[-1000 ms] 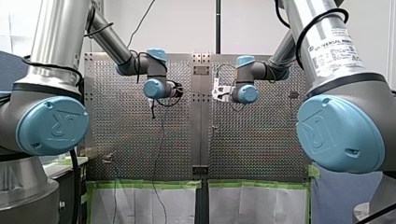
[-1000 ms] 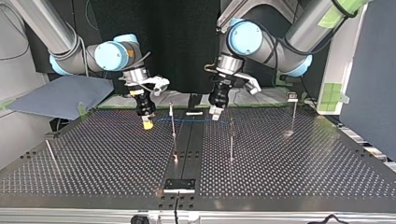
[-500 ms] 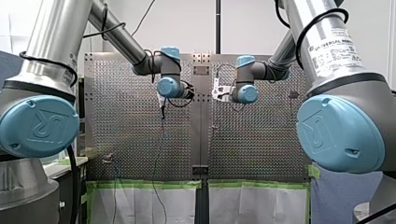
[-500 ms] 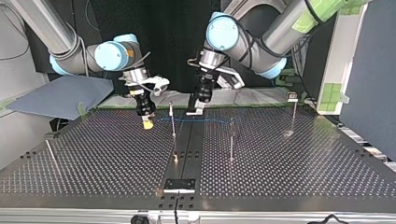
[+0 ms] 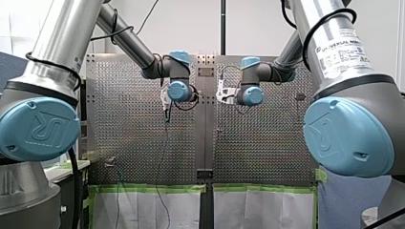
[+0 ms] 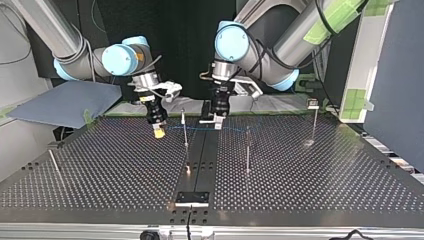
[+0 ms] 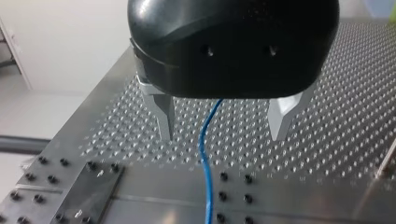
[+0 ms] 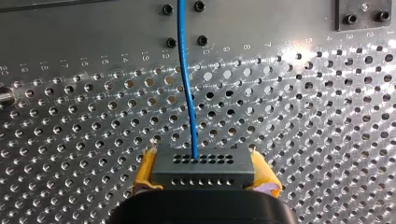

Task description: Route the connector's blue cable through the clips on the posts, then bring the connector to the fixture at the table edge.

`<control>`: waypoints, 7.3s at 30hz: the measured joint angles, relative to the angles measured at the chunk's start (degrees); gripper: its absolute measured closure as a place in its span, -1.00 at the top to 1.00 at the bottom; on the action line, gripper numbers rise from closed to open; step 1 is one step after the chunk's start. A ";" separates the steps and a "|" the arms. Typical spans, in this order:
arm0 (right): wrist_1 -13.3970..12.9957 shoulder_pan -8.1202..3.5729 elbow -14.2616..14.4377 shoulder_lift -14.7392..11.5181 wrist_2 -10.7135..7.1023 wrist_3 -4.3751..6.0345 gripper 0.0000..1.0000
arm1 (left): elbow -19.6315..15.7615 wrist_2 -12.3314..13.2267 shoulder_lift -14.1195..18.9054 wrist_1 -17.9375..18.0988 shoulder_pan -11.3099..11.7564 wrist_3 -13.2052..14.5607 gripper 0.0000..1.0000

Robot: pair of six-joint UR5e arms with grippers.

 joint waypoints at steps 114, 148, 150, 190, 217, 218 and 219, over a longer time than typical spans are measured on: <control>2.83 -0.39 0.03 0.08 0.40 -2.01 -1.00 | 6.73 -14.83 -6.41 3.62 -0.57 6.59 -1.00; 3.41 -2.50 7.63 0.08 4.23 -2.99 -1.00 | 4.90 -14.33 -13.39 7.99 -5.86 8.16 -1.00; 3.13 -2.64 8.08 0.08 4.23 -3.08 -1.00 | 4.91 -14.49 -14.35 8.33 -6.05 8.15 -1.00; -7.41 -4.49 13.45 6.77 2.34 -6.10 -1.00 | 2.46 -16.09 -21.54 14.56 -7.99 9.31 -1.00; -15.67 -9.15 13.14 10.11 -1.22 -5.52 -1.00 | 5.66 -17.00 -23.64 15.86 -9.26 9.81 -1.00; -15.66 -9.29 13.03 10.30 -1.30 -5.53 -1.00 | 5.73 -16.94 -23.64 15.84 -9.32 9.81 -1.00; -15.64 -9.47 12.90 10.56 -1.38 -5.57 -1.00 | 5.79 -16.88 -23.64 15.80 -9.42 9.81 -1.00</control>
